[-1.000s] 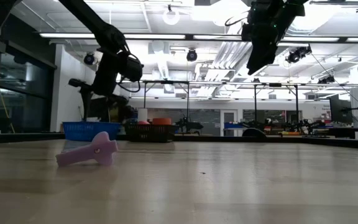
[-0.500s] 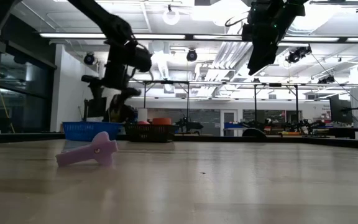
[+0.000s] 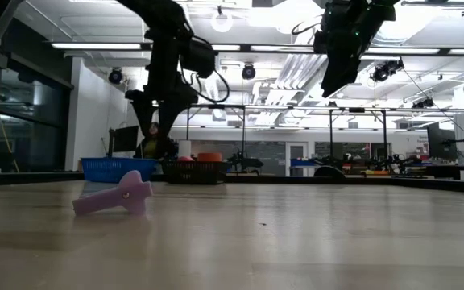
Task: Pick and place Stapler, Stapler remover, tape
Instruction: Put the purple staple remover into the blue bin
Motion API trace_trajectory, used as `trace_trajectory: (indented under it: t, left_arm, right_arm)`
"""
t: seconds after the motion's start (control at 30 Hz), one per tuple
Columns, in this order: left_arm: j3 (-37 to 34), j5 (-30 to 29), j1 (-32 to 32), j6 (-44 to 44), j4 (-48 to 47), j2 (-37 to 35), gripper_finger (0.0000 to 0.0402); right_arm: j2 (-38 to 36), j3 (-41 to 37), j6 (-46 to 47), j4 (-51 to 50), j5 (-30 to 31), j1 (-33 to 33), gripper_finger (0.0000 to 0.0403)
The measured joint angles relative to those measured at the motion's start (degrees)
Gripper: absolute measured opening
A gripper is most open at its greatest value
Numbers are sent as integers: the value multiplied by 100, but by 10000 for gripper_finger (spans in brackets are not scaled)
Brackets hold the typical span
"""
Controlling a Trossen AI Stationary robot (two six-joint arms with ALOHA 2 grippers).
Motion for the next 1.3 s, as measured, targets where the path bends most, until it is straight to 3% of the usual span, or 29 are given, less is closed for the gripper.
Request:
trace_trajectory:
  t: [0.23,0.83,1.3]
  left_arm:
    - [0,925,-1008,160,-293,0,294]
    - [-152,902,-3349,-496,133,0,294]
    - [-999,867,-4844,-485,2175,0,294]
  right_arm:
    - [0,-1,-1,2,-2,-1,243]
    - [1,-2,7,88,-323,0,243]
    - [1,-2,17,45,-328,0,243]
